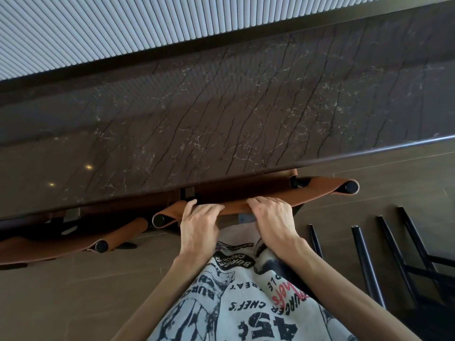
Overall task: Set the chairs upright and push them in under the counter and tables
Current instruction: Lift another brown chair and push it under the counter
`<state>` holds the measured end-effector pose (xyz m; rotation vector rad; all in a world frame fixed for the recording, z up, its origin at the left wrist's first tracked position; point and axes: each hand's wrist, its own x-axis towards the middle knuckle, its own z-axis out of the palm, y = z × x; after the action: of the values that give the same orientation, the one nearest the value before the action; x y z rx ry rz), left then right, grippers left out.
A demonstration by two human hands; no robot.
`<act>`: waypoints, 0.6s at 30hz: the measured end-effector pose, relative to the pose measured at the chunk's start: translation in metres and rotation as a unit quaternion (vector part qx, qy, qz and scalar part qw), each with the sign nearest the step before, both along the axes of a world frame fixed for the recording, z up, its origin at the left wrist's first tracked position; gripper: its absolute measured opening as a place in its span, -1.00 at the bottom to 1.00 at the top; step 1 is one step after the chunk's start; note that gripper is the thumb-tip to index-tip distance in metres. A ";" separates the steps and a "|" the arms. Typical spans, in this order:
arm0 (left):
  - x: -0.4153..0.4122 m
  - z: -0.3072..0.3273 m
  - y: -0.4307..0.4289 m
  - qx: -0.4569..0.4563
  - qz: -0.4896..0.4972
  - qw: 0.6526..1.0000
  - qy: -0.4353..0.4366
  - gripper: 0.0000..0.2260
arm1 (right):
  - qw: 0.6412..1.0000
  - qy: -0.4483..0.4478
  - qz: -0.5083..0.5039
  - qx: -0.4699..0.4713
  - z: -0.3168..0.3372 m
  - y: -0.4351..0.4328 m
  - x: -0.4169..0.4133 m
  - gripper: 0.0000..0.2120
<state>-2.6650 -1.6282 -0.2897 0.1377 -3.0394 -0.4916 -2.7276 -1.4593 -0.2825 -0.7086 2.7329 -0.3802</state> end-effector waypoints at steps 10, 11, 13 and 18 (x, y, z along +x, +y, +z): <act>0.017 -0.011 0.010 0.043 0.040 0.998 0.003 -0.59 | 1.000 -0.003 -0.006 -0.015 -0.010 0.009 0.019 -0.71; 0.018 -0.013 0.011 0.043 0.041 0.998 0.005 -0.60 | 1.000 0.002 -0.009 -0.018 -0.011 0.009 0.019 -0.71; 0.019 -0.017 0.012 0.037 0.048 0.998 0.010 -0.65 | 1.000 0.009 -0.015 -0.023 -0.014 0.009 0.020 -0.71; 0.032 -0.025 0.018 0.019 0.059 0.998 0.008 -0.78 | 0.990 0.044 -0.029 -0.131 -0.012 0.014 0.036 -0.60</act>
<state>-2.6326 -1.6099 -0.3143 0.3119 -2.9856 -0.5402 -2.6916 -1.4451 -0.2949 -0.7264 2.8222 -0.7489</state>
